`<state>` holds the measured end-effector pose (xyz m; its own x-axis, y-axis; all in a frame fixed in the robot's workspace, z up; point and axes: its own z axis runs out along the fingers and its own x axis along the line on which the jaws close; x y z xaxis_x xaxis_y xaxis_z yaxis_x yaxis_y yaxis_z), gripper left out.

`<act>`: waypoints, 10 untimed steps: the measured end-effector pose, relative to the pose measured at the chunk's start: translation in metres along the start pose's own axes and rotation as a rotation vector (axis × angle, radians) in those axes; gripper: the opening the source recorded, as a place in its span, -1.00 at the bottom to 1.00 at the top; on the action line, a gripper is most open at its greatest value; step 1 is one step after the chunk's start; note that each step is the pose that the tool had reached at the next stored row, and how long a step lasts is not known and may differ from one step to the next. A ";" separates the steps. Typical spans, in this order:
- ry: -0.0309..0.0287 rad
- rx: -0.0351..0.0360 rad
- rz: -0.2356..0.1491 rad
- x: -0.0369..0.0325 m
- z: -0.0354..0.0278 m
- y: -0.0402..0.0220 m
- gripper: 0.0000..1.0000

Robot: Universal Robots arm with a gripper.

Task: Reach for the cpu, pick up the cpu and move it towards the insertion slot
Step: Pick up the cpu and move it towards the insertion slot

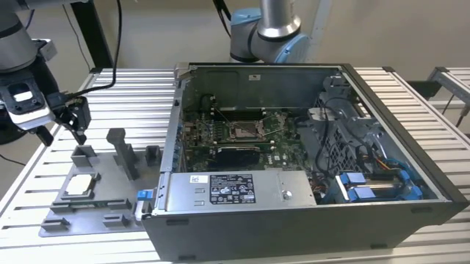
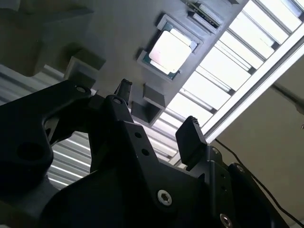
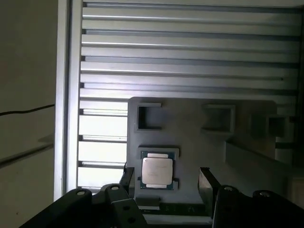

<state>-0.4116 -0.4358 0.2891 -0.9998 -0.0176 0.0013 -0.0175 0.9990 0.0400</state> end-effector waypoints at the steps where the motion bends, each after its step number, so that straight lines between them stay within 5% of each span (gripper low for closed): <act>1: -0.0001 -0.0001 0.000 0.0000 0.0018 -0.0001 1.00; 10: 0.0000 0.0001 0.000 0.0009 0.0182 -0.0007 1.00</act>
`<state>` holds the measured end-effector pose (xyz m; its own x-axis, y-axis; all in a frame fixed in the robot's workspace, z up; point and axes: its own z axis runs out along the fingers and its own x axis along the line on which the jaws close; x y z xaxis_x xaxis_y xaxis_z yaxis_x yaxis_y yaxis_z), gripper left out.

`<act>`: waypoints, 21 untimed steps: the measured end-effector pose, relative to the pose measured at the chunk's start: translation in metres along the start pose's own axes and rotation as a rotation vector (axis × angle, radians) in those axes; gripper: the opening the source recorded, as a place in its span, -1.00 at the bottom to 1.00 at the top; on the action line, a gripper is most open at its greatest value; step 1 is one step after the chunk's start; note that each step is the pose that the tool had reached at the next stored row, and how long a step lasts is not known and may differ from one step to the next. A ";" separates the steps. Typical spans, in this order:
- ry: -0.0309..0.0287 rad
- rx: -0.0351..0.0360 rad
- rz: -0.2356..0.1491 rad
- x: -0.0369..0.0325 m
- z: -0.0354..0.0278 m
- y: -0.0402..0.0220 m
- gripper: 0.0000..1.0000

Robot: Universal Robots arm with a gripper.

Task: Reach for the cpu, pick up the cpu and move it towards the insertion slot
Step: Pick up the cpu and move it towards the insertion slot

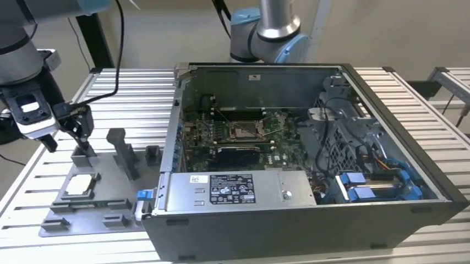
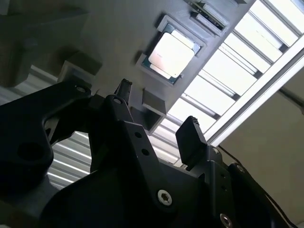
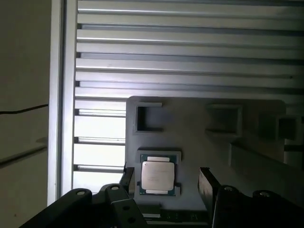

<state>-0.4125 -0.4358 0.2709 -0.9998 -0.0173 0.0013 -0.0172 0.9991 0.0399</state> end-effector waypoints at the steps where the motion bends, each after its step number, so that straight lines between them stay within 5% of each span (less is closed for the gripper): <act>1: -0.0001 0.0000 0.000 0.0004 0.0018 0.0000 1.00; 10: 0.0000 0.0002 0.000 0.0013 0.0180 -0.0040 1.00; 17: 0.0000 0.0001 0.000 0.0016 0.0301 -0.0219 1.00; 21: -0.0001 0.0002 0.000 0.0019 0.0372 -0.0245 1.00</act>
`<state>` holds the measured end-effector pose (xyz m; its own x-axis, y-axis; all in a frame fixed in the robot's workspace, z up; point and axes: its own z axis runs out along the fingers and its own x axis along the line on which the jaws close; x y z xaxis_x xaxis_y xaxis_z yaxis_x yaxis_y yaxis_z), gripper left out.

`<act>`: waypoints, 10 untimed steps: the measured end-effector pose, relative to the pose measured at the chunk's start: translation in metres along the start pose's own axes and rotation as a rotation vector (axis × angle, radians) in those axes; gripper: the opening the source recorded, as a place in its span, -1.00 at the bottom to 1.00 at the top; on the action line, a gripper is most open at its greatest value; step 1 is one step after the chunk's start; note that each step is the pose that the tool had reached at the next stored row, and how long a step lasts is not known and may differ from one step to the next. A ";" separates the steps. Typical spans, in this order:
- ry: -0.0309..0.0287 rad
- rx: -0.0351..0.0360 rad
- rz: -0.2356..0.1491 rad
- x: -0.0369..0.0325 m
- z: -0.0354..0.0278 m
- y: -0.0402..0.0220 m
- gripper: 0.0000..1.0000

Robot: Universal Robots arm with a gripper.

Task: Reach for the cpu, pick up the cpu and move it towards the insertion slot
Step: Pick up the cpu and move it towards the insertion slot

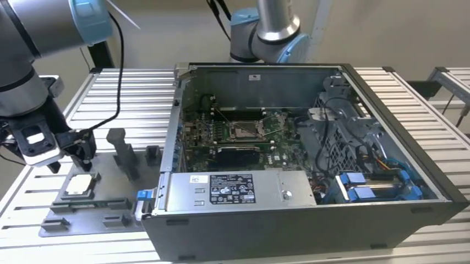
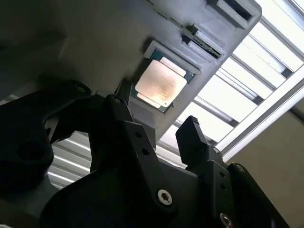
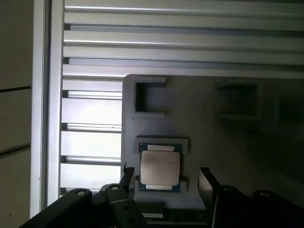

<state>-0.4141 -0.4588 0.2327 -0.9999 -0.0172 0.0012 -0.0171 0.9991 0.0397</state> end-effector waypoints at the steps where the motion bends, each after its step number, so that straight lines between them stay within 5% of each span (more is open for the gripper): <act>1: 0.0001 0.0002 0.000 0.0002 0.0019 -0.0002 1.00; 10: 0.0001 0.0006 0.000 0.0018 0.0180 -0.0047 1.00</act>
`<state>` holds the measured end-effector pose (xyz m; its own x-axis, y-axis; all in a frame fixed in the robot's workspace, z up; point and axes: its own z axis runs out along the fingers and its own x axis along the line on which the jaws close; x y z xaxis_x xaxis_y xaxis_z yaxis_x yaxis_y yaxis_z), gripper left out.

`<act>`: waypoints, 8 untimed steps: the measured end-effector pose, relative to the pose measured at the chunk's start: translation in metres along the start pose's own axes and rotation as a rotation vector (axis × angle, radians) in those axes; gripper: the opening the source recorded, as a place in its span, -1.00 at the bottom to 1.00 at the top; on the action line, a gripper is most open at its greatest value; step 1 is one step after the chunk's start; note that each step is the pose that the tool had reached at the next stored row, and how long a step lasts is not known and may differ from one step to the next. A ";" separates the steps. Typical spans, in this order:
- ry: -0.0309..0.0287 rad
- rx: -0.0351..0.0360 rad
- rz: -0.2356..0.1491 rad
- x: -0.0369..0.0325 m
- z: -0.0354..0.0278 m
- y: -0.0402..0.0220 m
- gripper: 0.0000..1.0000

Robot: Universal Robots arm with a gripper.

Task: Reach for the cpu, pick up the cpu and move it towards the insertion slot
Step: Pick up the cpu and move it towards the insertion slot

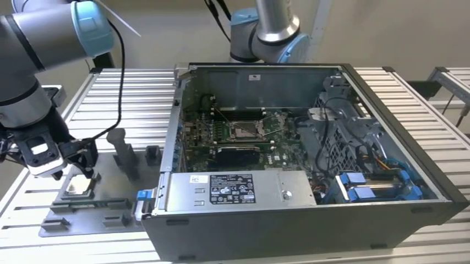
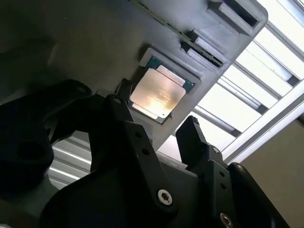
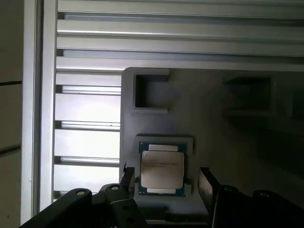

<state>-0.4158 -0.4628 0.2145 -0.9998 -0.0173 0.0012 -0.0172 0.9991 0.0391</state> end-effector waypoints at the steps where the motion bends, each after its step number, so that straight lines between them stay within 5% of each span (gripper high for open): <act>1: 0.0001 0.0001 0.000 0.0001 0.0017 -0.0001 1.00; 8: 0.0001 0.0001 0.000 0.0014 0.0142 -0.0006 1.00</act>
<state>-0.4172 -0.4628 0.2003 -0.9999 -0.0173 0.0013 -0.0172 0.9991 0.0390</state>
